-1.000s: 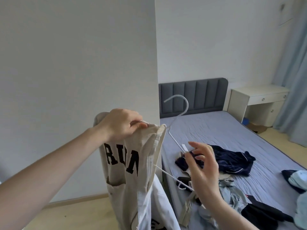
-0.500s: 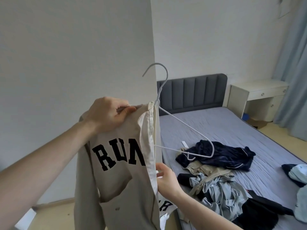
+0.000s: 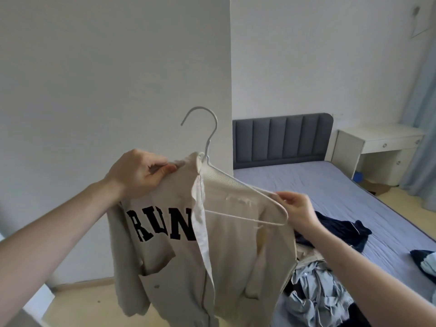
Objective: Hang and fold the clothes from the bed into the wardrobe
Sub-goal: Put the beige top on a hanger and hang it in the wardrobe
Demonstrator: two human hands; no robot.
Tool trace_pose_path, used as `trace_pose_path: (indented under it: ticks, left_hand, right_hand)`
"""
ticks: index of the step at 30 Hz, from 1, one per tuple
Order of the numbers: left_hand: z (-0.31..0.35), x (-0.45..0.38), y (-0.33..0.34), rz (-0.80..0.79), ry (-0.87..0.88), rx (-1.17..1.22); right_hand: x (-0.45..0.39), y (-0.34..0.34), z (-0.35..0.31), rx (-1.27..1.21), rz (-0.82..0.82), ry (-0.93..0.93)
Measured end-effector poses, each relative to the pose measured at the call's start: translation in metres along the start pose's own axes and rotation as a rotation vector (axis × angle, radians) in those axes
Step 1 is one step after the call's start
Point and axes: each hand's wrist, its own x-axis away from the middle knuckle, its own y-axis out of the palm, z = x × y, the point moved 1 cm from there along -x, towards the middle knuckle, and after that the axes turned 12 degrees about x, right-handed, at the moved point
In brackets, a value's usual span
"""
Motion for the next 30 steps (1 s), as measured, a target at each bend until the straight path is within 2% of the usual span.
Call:
trace_pose_path:
  ticks: [4, 8, 11, 15, 20, 24, 27, 30]
  left_hand:
    - [-0.007, 0.004, 0.004, -0.069, 0.045, -0.057]
    - [-0.019, 0.010, 0.013, -0.146, -0.028, -0.132]
    - [-0.024, 0.014, 0.028, -0.170, -0.144, -0.154]
    - [-0.027, 0.012, 0.045, -0.134, -0.406, -0.019]
    - [-0.015, 0.002, 0.053, -0.009, -0.504, 0.087]
    - [0.006, -0.005, 0.058, 0.056, -0.494, 0.129]
    - [0.019, -0.006, 0.059, 0.096, -0.459, 0.173]
    - [0.025, -0.001, 0.053, 0.120, -0.419, 0.198]
  right_hand:
    - [-0.024, -0.034, -0.033, 0.053, 0.064, -0.075]
    - [-0.031, -0.053, -0.075, 0.051, 0.051, -0.148]
    - [-0.024, -0.055, -0.116, 0.012, 0.036, -0.209]
    - [0.005, -0.030, -0.157, -0.056, -0.109, -0.277]
    - [0.050, 0.035, -0.152, 0.044, -0.328, -0.335]
    - [0.060, 0.074, -0.130, 0.018, -0.377, -0.345]
    - [0.058, 0.081, -0.120, 0.006, -0.428, -0.290]
    - [0.048, 0.065, -0.107, 0.128, -0.447, -0.379]
